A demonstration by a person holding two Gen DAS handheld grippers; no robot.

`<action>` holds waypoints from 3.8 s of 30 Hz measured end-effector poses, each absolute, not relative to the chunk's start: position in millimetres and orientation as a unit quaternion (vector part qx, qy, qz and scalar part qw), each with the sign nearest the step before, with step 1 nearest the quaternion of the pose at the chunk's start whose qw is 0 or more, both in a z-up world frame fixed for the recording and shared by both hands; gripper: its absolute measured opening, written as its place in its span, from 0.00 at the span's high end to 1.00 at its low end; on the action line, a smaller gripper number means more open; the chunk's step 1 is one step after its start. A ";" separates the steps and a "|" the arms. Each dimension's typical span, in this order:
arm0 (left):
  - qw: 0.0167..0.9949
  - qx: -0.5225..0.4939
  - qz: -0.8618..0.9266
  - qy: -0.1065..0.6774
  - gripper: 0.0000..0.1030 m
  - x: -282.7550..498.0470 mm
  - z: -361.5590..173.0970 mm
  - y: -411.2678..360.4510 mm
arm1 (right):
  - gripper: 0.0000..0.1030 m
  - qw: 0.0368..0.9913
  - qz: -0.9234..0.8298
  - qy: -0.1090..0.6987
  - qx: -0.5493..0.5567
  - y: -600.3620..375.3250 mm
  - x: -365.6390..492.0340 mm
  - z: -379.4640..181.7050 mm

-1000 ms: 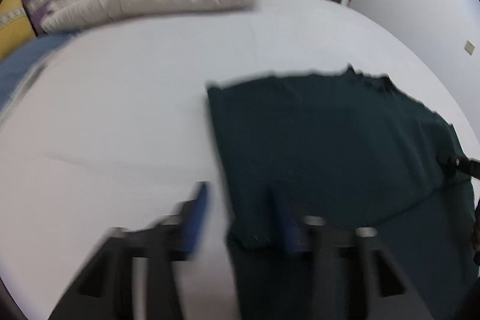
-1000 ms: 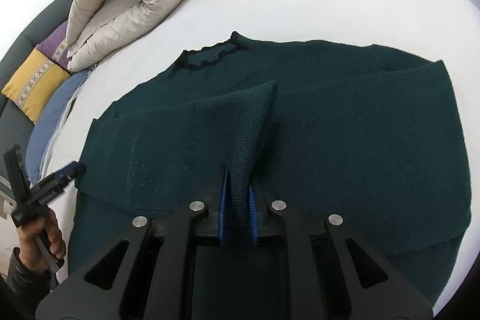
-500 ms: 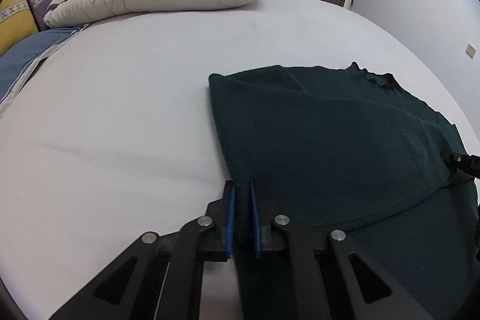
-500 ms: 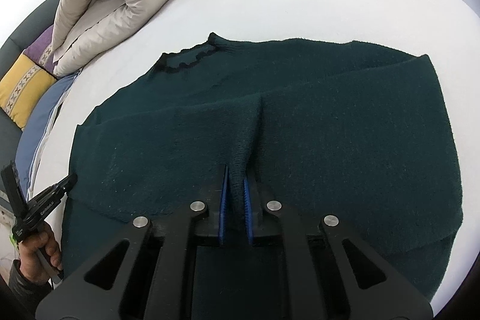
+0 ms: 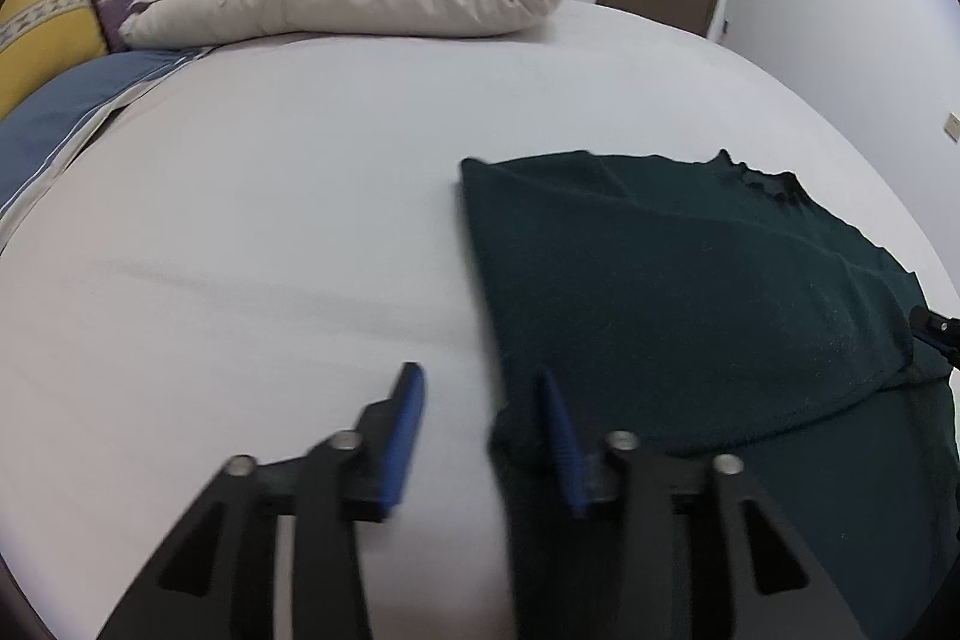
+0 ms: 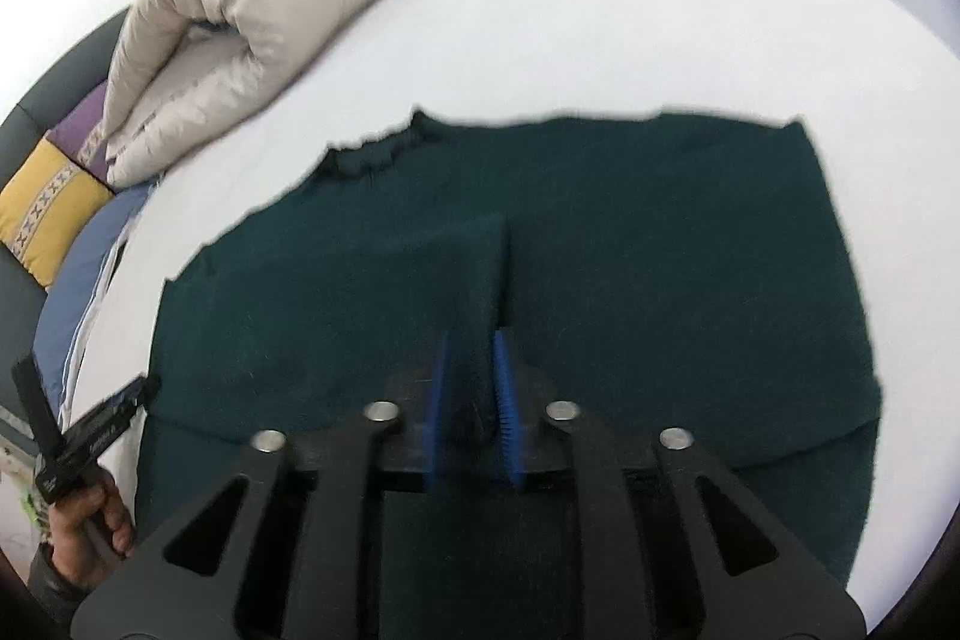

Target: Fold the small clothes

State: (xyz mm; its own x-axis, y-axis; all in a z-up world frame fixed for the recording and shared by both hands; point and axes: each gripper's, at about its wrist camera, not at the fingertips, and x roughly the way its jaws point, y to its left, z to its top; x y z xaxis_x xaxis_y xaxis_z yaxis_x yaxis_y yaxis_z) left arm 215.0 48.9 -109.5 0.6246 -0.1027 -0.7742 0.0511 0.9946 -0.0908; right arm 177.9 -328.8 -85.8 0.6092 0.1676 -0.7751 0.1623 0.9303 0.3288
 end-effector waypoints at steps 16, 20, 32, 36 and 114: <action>0.877 -0.124 -0.100 0.453 0.35 82.9 -76.2 91.4 | 0.29 0.892 0.057 0.392 0.218 -342.0 20.8 -32.1; 0.851 -0.154 -0.122 0.487 0.36 29.8 -86.1 100.9 | 0.29 0.885 0.080 0.392 0.239 -344.3 -41.6 -32.8; 0.795 -0.199 -0.191 0.541 0.40 -37.9 -109.5 94.0 | 0.41 0.852 0.062 0.431 0.290 -381.4 -140.0 -74.5; 0.784 -0.188 -0.205 0.554 0.44 -40.1 -112.7 87.7 | 0.41 0.848 0.057 0.434 0.300 -404.2 -168.0 -80.8; 0.779 -0.377 -0.257 0.431 0.95 60.3 -32.8 111.4 | 0.95 0.819 0.133 0.376 0.413 -451.6 -28.7 24.3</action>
State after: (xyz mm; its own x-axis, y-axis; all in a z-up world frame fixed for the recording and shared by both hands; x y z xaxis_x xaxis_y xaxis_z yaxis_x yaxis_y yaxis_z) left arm 60.3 111.4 -32.8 0.4969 -0.7254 -0.4764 0.0760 0.5832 -0.8087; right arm -28.7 -451.6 24.3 0.6824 0.5277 -0.5057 0.0923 0.6241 0.7758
